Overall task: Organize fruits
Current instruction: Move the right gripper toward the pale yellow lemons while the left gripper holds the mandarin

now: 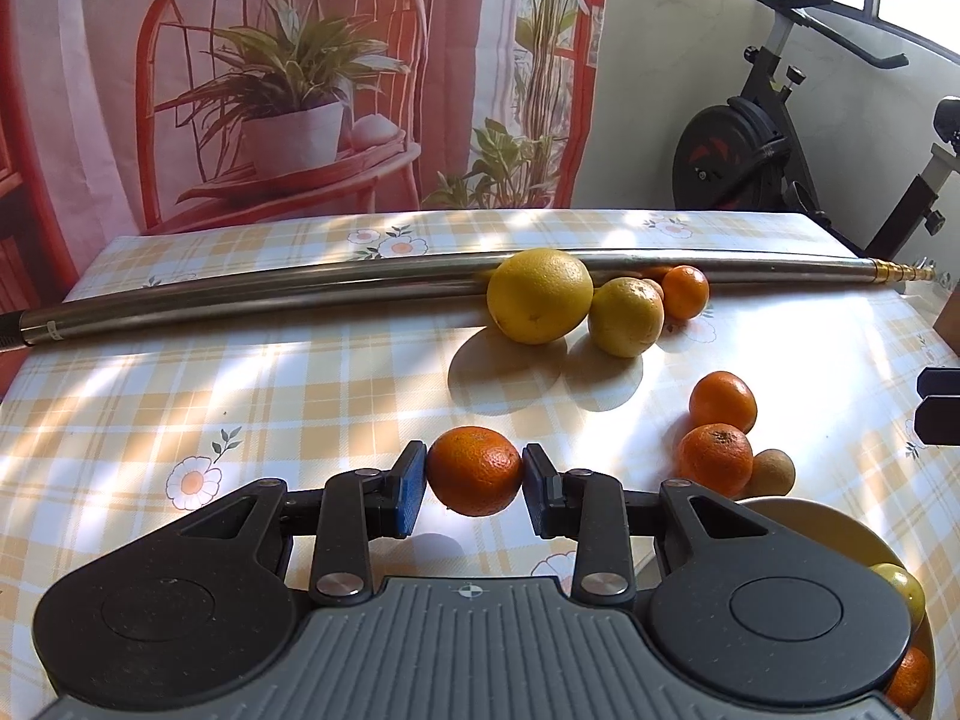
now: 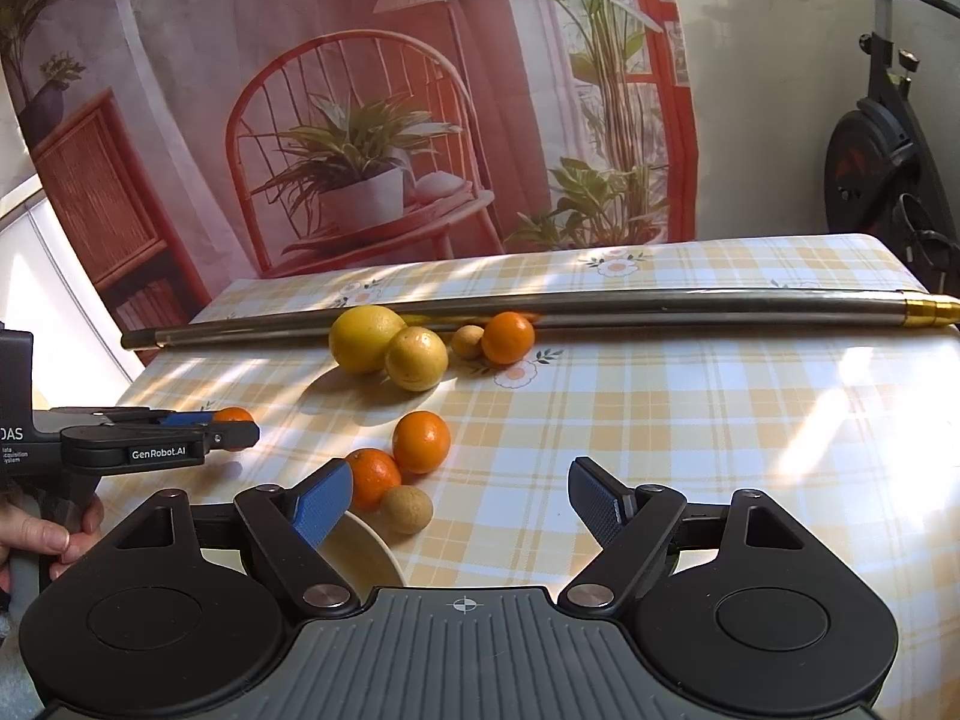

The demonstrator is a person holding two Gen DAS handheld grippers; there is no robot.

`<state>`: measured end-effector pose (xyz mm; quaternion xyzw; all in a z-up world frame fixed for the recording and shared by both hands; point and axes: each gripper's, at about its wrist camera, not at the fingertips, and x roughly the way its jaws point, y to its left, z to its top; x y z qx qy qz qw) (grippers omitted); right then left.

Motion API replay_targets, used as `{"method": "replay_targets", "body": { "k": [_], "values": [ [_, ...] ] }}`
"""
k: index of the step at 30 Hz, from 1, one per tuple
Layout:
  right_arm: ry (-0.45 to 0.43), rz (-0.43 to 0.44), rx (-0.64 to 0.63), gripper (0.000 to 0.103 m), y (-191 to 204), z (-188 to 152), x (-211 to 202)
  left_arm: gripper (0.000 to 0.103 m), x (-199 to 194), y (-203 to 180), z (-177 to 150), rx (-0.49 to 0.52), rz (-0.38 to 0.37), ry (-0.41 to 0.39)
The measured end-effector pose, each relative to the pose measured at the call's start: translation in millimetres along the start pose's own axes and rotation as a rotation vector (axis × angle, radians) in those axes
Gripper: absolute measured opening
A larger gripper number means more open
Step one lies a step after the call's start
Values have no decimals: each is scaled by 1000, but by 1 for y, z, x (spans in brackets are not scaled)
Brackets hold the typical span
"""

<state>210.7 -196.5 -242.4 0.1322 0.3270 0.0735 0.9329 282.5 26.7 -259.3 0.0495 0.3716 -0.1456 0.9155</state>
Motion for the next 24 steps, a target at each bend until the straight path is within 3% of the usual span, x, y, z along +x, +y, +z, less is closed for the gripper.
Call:
{"method": "replay_targets", "body": {
  "k": [10, 17, 18, 21, 24],
  "values": [
    [-1, 4, 5, 77, 1, -1, -1, 36, 10, 2, -5, 11, -67, 23],
    [-4, 12, 17, 77, 0, -2, -1, 38, 16, 4, -7, 2, -38, -3],
    [-3, 13, 16, 77, 0, -2, 0, 39, 17, 5, -6, -8, -41, -2],
    [-1, 17, 14, 76, 1, -3, 0, 57, 18, 10, -7, -44, -74, -6],
    [-2, 17, 16, 76, 1, -3, -1, 60, 13, 9, -7, -35, -88, -30]
  ]
}}
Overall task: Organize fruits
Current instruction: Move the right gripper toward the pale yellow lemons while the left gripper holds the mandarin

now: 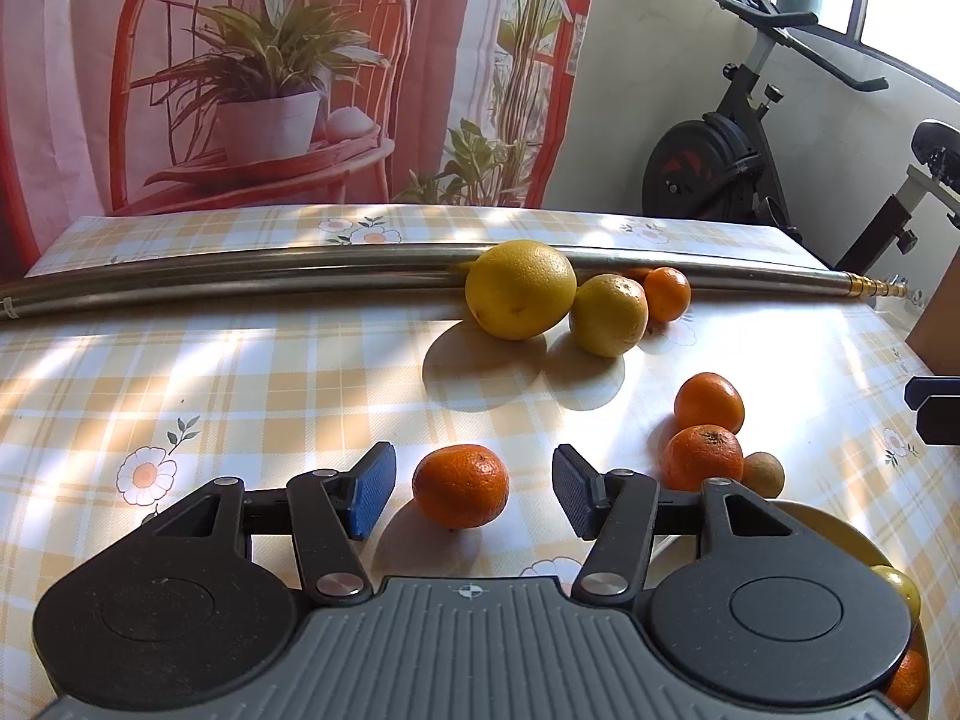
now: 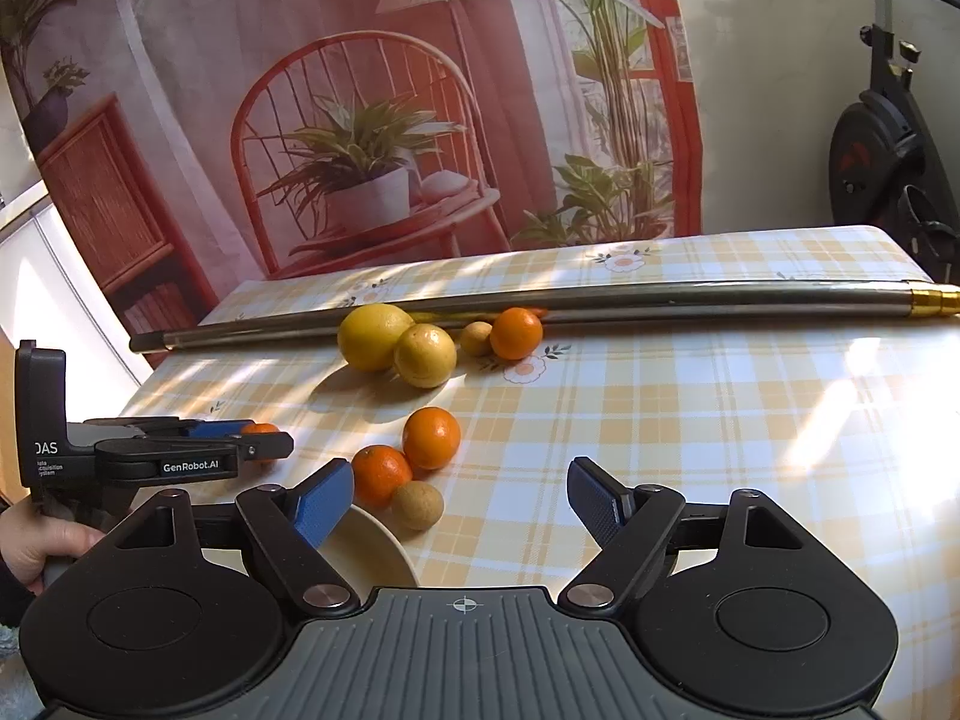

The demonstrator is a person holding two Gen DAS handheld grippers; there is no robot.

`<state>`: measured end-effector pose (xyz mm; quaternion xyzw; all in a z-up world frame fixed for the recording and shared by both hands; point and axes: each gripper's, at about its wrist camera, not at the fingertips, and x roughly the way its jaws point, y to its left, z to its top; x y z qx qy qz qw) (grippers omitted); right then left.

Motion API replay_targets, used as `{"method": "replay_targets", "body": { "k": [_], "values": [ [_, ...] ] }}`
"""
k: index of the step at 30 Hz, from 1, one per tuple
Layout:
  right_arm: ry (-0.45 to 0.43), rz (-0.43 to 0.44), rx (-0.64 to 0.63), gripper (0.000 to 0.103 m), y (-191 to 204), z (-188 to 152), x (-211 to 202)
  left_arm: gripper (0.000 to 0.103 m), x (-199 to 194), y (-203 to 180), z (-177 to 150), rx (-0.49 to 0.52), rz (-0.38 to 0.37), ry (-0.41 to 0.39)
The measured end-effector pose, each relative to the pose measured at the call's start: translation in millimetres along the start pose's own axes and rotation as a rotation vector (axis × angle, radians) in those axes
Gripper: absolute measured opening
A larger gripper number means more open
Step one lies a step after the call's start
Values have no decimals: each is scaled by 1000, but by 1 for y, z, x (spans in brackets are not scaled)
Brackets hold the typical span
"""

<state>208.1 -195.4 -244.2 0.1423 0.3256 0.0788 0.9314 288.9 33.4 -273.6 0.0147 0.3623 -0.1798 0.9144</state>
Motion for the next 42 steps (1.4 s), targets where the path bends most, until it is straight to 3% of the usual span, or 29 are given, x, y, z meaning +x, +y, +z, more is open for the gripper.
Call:
{"method": "replay_targets", "body": {
  "k": [4, 14, 19, 25, 35, 42],
  "values": [
    [-1, 1, 4, 76, -1, 0, 0, 61, -2, -2, 1, -5, -44, -7],
    [-4, 5, 7, 76, -1, -2, -2, 61, 8, 4, 3, -73, -3, 69],
    [-5, -2, 12, 76, -3, -3, -2, 59, 6, -3, 1, -25, 18, 80],
    [0, -4, 12, 76, -4, -2, 2, 35, 8, -8, 0, 4, 17, 80],
    [2, 0, -11, 76, -4, 5, 14, 34, -3, -6, 1, -10, 14, 64],
    [-38, 52, -67, 61, 1, 29, 42, 34, -20, -2, 8, -33, 34, -1]
  ]
}}
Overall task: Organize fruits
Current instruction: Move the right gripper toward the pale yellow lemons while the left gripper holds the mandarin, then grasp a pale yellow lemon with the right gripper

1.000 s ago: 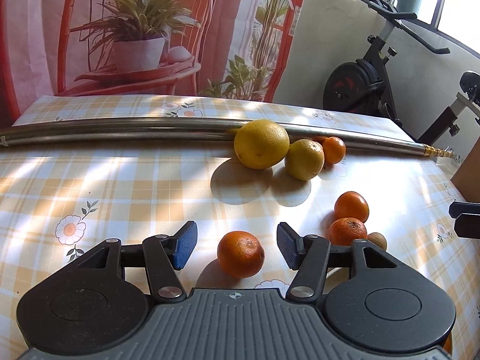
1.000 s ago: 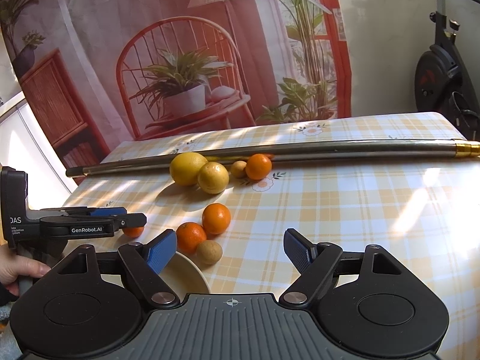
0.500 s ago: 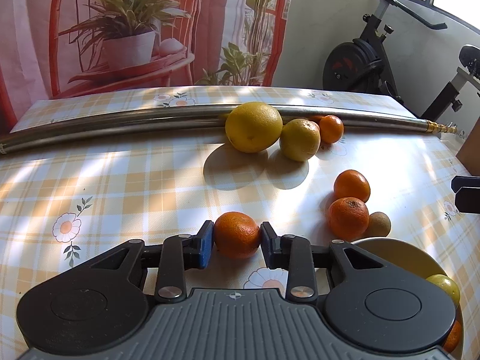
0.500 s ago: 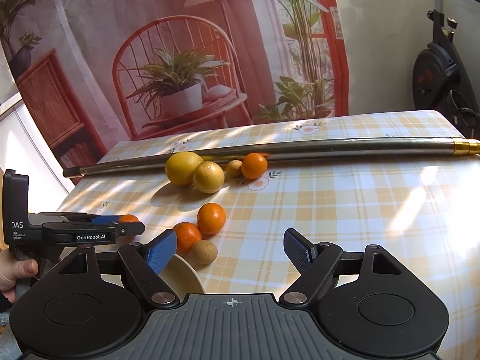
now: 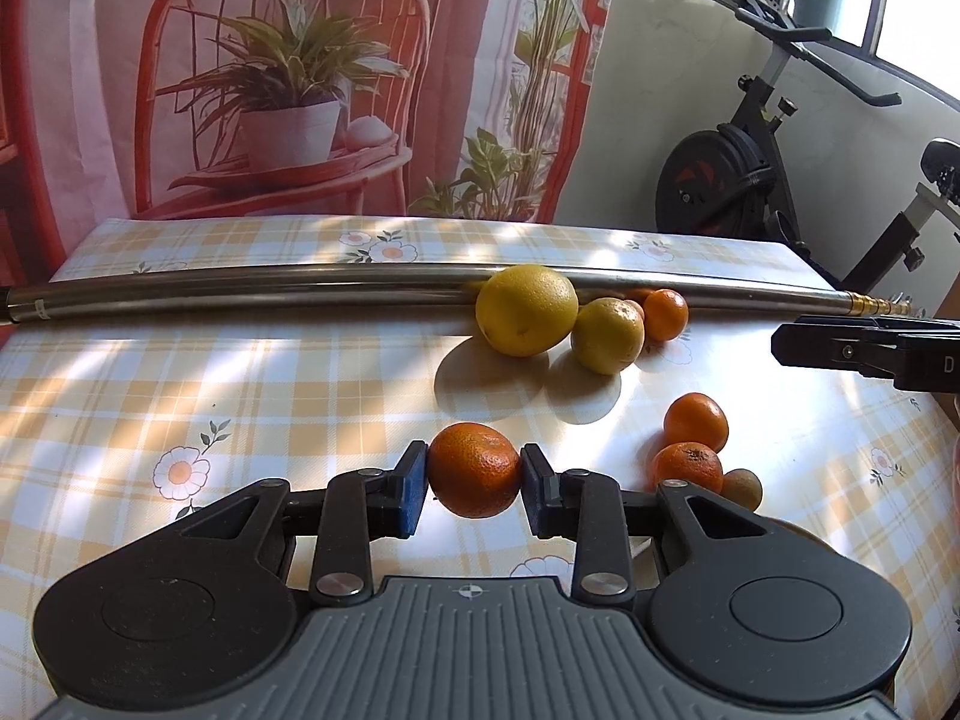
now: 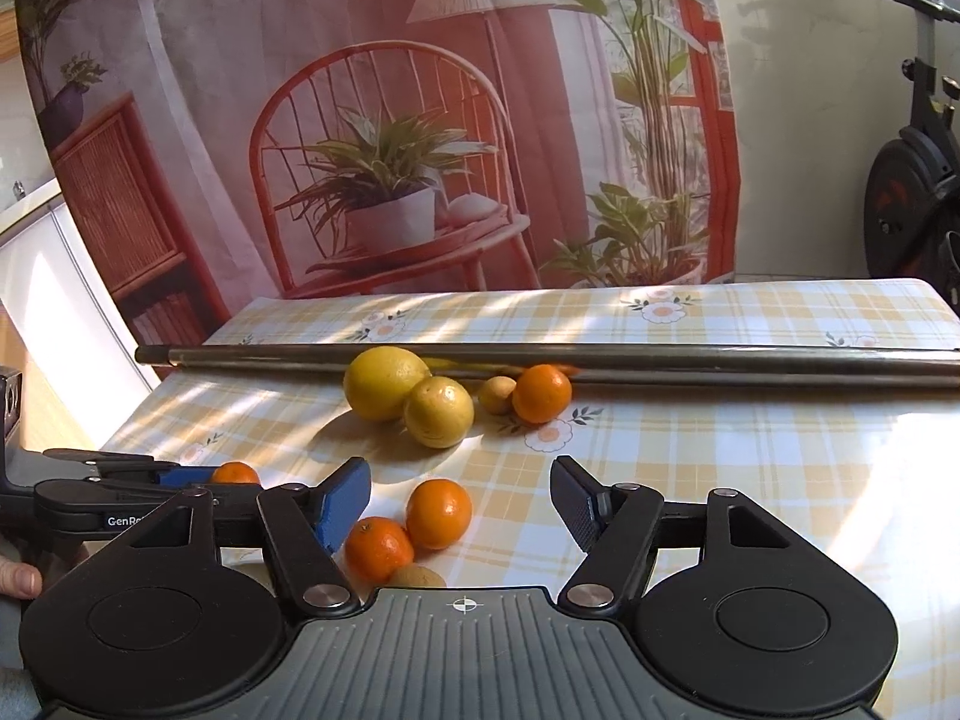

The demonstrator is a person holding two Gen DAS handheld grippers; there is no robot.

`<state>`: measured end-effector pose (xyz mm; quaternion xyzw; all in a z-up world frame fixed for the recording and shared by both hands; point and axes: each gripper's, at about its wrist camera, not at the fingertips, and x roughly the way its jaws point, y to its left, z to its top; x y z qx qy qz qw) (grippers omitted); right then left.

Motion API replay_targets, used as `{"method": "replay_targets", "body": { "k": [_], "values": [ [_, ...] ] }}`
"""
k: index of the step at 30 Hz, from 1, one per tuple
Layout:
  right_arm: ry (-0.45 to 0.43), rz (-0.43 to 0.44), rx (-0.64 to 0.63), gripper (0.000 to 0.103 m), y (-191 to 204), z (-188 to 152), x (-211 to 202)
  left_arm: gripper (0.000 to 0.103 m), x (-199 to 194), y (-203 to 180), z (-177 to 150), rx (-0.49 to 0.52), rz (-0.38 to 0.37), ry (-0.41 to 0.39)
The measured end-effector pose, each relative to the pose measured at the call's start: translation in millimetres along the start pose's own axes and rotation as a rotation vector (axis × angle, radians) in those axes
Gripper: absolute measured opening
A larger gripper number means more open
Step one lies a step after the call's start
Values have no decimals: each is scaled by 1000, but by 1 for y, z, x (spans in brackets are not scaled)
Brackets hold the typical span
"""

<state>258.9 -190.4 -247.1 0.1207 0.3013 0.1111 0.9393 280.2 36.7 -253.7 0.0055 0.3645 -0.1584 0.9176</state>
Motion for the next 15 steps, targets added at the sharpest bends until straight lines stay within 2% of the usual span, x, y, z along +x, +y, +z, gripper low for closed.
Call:
{"method": "replay_targets", "body": {
  "k": [6, 9, 15],
  "values": [
    [-9, 37, -56, 55, 0, 20, 42, 34, -16, 2, 1, -30, 26, -50],
    [17, 58, -3, 52, -6, 20, 70, 34, -19, 3, -2, -36, 23, -50],
    [56, 46, -51, 50, 6, 27, 109, 34, -19, 4, -8, -53, 10, -48]
  ]
}}
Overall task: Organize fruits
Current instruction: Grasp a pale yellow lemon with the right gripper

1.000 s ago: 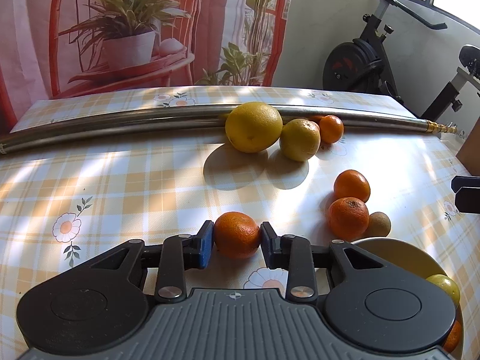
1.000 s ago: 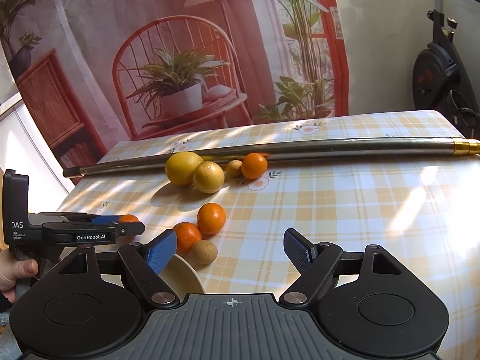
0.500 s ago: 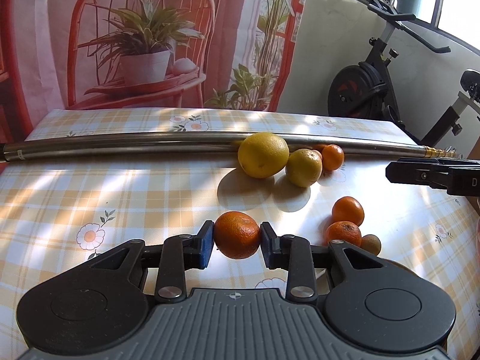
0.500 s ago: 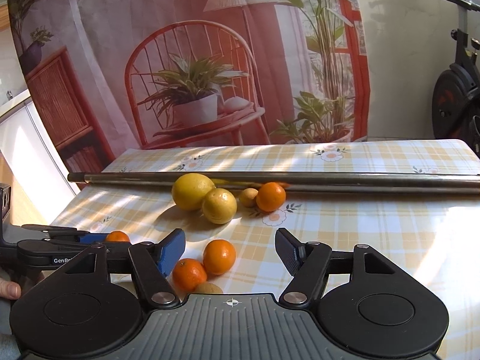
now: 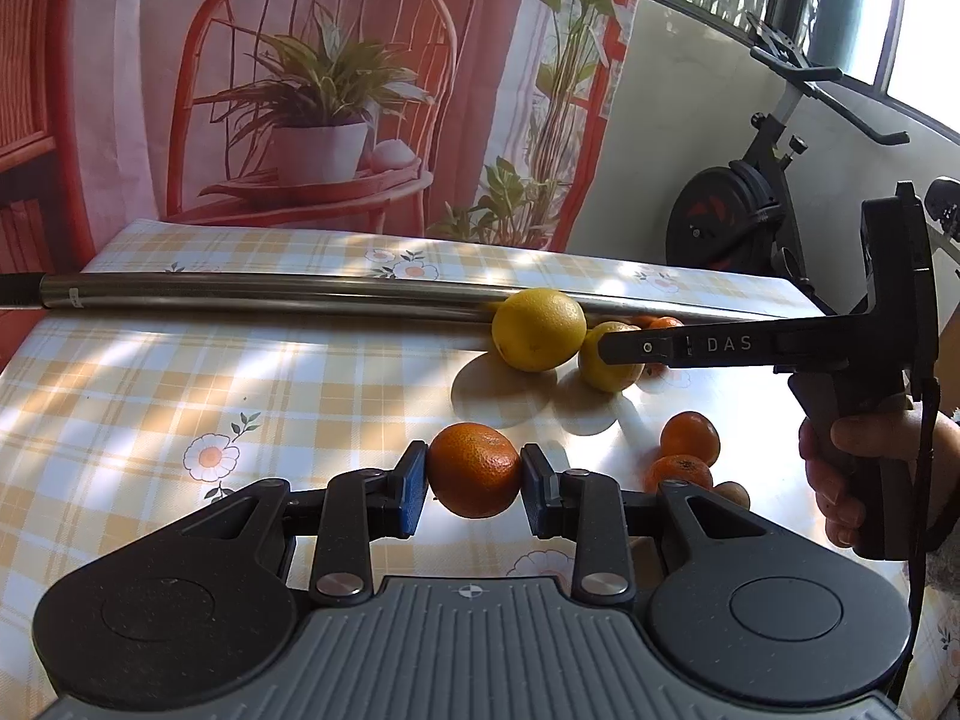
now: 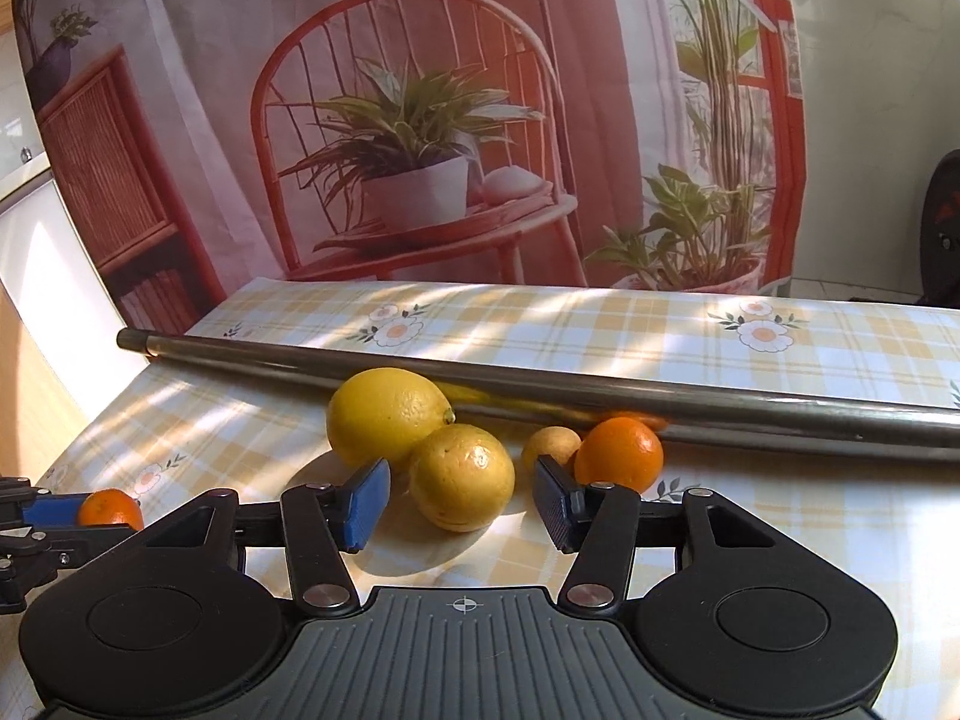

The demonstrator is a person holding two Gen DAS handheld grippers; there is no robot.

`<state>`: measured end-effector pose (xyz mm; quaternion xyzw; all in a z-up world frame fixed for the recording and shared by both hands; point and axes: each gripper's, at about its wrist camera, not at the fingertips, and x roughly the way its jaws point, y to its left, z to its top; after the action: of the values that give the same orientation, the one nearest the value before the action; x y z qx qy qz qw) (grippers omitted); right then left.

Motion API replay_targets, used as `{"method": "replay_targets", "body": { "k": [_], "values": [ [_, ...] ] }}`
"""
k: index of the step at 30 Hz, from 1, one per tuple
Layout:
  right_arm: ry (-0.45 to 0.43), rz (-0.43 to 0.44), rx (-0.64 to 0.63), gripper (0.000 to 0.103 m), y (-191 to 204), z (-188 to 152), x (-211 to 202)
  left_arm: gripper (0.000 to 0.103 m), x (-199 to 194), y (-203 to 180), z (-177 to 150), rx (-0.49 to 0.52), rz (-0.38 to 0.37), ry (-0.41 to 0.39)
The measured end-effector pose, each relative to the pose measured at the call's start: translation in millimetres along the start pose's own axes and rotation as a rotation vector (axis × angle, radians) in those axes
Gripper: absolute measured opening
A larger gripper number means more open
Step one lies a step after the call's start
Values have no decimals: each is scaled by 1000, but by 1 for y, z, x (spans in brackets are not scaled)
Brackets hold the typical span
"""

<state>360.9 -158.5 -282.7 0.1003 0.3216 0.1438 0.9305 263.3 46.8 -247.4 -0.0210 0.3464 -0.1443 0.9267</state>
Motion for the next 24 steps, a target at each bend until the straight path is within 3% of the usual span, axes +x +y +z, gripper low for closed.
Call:
{"method": "replay_targets", "body": {
  "k": [12, 24],
  "values": [
    [78, -13, -43, 43, 3, 4, 33, 34, 5, 3, -4, -9, -25, 21],
    [46, 36, 7, 42, 5, -9, -9, 34, -8, -11, -8, 36, -68, 21]
  ]
}}
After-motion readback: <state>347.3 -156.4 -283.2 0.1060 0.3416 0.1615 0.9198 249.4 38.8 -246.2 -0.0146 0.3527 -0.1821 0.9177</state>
